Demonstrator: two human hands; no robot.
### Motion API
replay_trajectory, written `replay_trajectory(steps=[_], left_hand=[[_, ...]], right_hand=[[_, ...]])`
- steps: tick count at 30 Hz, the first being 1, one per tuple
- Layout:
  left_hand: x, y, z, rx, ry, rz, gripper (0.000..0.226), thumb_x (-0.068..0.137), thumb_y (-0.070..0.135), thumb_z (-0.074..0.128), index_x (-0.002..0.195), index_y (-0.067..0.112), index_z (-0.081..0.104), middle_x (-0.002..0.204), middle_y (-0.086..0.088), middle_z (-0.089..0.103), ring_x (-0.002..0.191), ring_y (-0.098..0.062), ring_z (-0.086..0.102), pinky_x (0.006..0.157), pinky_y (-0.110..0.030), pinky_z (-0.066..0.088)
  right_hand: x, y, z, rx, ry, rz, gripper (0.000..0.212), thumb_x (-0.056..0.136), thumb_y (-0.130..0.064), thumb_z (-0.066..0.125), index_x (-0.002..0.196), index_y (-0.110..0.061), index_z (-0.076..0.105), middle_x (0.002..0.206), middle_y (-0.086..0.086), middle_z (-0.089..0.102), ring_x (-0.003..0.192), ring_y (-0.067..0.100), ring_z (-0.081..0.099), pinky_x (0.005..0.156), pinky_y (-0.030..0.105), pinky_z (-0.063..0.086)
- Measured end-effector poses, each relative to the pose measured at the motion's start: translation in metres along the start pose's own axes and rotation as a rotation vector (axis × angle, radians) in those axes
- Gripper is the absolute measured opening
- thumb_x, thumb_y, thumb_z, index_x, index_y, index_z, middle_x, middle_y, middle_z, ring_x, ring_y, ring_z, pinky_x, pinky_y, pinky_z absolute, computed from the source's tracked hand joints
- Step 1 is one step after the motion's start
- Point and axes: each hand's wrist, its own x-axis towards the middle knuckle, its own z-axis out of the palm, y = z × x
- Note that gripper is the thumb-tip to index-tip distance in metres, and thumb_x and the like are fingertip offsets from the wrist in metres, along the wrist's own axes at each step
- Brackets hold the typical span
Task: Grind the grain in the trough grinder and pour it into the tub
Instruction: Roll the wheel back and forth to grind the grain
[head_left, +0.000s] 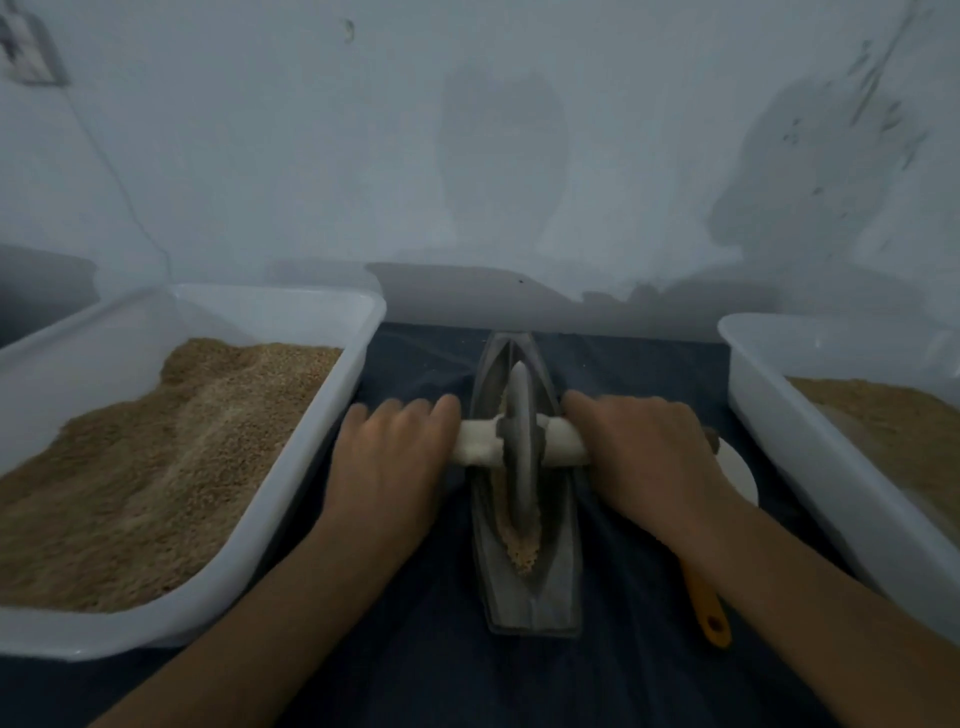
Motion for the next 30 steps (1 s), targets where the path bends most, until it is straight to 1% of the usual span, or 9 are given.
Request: replay_trajectory(steps=[3,7,11,13,18,21,24,27,30], left_hand=[[-0.019,-0.005,-0.007,0.002,0.029,0.083,0.039,0.066,0.02,0.081,0.091,0.024,0.052,0.076,0.001,0.06,0.068,-0.026,0.058,0.062,-0.037,0.039],[0.003,-0.003,0.004,0.052,-0.064,-0.007,0.038,0.079,0.03,0.076,0.096,0.029,0.042,0.084,0.005,0.062,0.076,-0.022,0.061,0.065,-0.035,0.038],[0.06,0.001,0.025,0.093,-0.041,-0.149,0.026,0.089,0.024,0.068,0.097,0.026,0.044,0.09,0.001,0.066,0.085,-0.026,0.065,0.074,-0.037,0.039],[0.081,0.003,0.029,0.1,-0.007,-0.193,0.021,0.092,0.02,0.063,0.093,0.025,0.043,0.089,0.0,0.066,0.085,-0.027,0.064,0.075,-0.038,0.034],[0.061,0.001,0.026,0.032,0.023,-0.148,0.019,0.092,0.02,0.062,0.097,0.025,0.045,0.093,0.001,0.066,0.088,-0.027,0.062,0.075,-0.038,0.036],[0.018,-0.001,0.012,0.008,-0.013,-0.063,0.037,0.084,0.023,0.074,0.108,0.027,0.046,0.098,0.004,0.065,0.089,-0.024,0.061,0.078,-0.04,0.046],[-0.016,-0.005,-0.002,-0.018,0.017,0.035,0.043,0.073,0.017,0.082,0.1,0.025,0.05,0.085,0.003,0.06,0.075,-0.025,0.056,0.065,-0.039,0.043],[-0.029,-0.008,-0.008,-0.04,0.0,0.065,0.043,0.067,0.014,0.085,0.094,0.023,0.053,0.077,0.002,0.059,0.067,-0.025,0.056,0.058,-0.038,0.044],[-0.014,-0.006,0.001,-0.028,-0.056,0.0,0.039,0.075,0.02,0.082,0.095,0.026,0.048,0.08,0.004,0.062,0.07,-0.023,0.059,0.061,-0.036,0.044]], right_hand=[[-0.017,-0.001,-0.009,-0.047,0.022,-0.041,0.041,0.071,-0.035,0.08,0.093,-0.033,0.046,0.072,-0.01,0.059,0.054,0.015,0.049,0.049,0.026,0.028],[0.005,0.0,-0.006,-0.045,-0.074,0.035,0.031,0.08,-0.033,0.071,0.092,-0.035,0.043,0.07,-0.009,0.043,0.062,0.019,0.042,0.057,0.033,0.028],[0.063,0.013,0.009,0.025,-0.205,0.12,0.022,0.082,-0.034,0.072,0.098,-0.034,0.057,0.097,0.001,0.065,0.088,0.028,0.061,0.07,0.037,0.037],[0.083,0.02,0.015,0.039,-0.234,0.147,0.024,0.08,-0.034,0.076,0.096,-0.033,0.059,0.099,0.003,0.067,0.091,0.029,0.063,0.071,0.037,0.039],[0.064,0.012,0.015,0.013,-0.102,0.137,0.024,0.083,-0.033,0.073,0.102,-0.03,0.057,0.094,0.002,0.066,0.085,0.028,0.063,0.067,0.037,0.036],[0.026,0.0,0.003,-0.021,0.012,0.035,0.028,0.084,-0.031,0.071,0.1,-0.028,0.049,0.088,-0.002,0.066,0.075,0.026,0.064,0.059,0.034,0.034],[-0.007,-0.005,-0.012,-0.087,0.091,-0.077,0.045,0.064,-0.025,0.084,0.093,-0.025,0.049,0.073,-0.003,0.061,0.055,0.022,0.058,0.05,0.028,0.02],[-0.019,-0.005,-0.022,-0.056,0.146,-0.119,0.058,0.049,-0.02,0.089,0.09,-0.021,0.048,0.061,0.0,0.056,0.044,0.023,0.05,0.052,0.022,0.008],[-0.001,-0.002,-0.012,-0.075,0.115,-0.119,0.053,0.055,-0.025,0.088,0.089,-0.023,0.049,0.061,0.0,0.057,0.046,0.025,0.054,0.05,0.024,0.017]])
